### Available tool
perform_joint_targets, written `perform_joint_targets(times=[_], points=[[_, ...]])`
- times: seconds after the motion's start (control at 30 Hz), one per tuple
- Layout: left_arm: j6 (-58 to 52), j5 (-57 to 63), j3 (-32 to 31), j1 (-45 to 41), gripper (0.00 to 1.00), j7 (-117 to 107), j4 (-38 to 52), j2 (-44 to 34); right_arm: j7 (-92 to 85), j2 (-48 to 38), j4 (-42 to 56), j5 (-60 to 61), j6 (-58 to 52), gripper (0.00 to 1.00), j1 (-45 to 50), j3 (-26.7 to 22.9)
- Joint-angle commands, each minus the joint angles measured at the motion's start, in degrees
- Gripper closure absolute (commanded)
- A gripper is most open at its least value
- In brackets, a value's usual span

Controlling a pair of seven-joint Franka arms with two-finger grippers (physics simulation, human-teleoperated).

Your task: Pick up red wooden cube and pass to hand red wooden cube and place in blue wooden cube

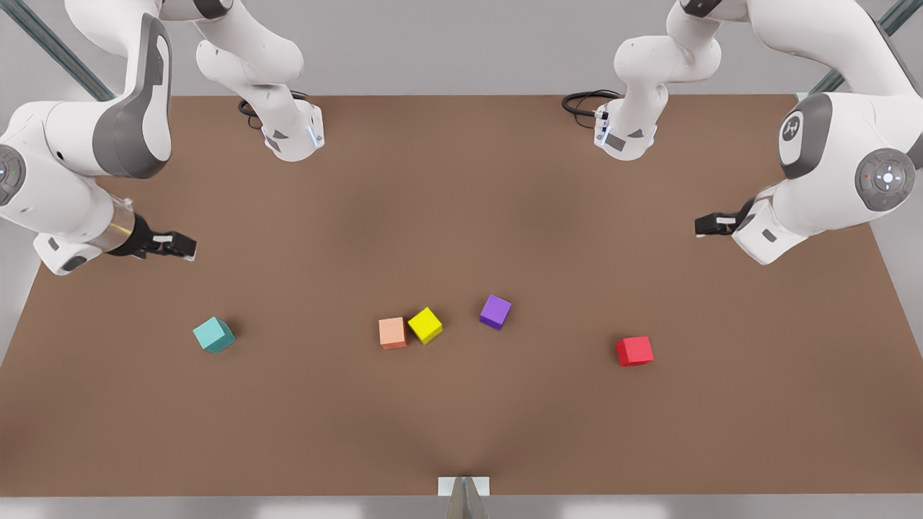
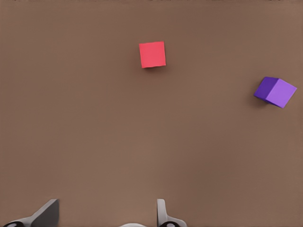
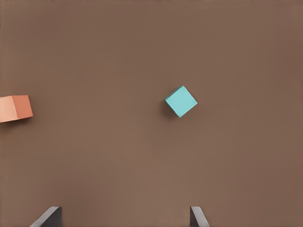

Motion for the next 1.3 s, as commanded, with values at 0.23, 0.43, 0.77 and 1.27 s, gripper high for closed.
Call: perform_joint_targets(times=[0.23,0.43,0.77,1.27], points=[[22.5,0.1,-4.8,-0.8,0.00,-5.4,3.3,20.0,-0.1,0.3,-0.2,0.2,2.7,0.00,-0.1,-0.1],[45.1,0.0,-4.3,-0.6,0.00,-9.1,-4.4,26.5,-6.9,0.0,-2.0,3.6,1.4,0.00,-0.7,0.0],[47.7,0.1,-2.6,-1.0,0.00,-17.9,-6.0,29.1,-7.3,0.8,-2.1,3.9,1.8,0.00,-0.8,0.1],[49.9,2.5,-1.7,-1.6,0.00,-18.2,-6.0,32.4,-7.4,1.4,-2.7,3.9,1.8,0.00,-0.9,0.0]])
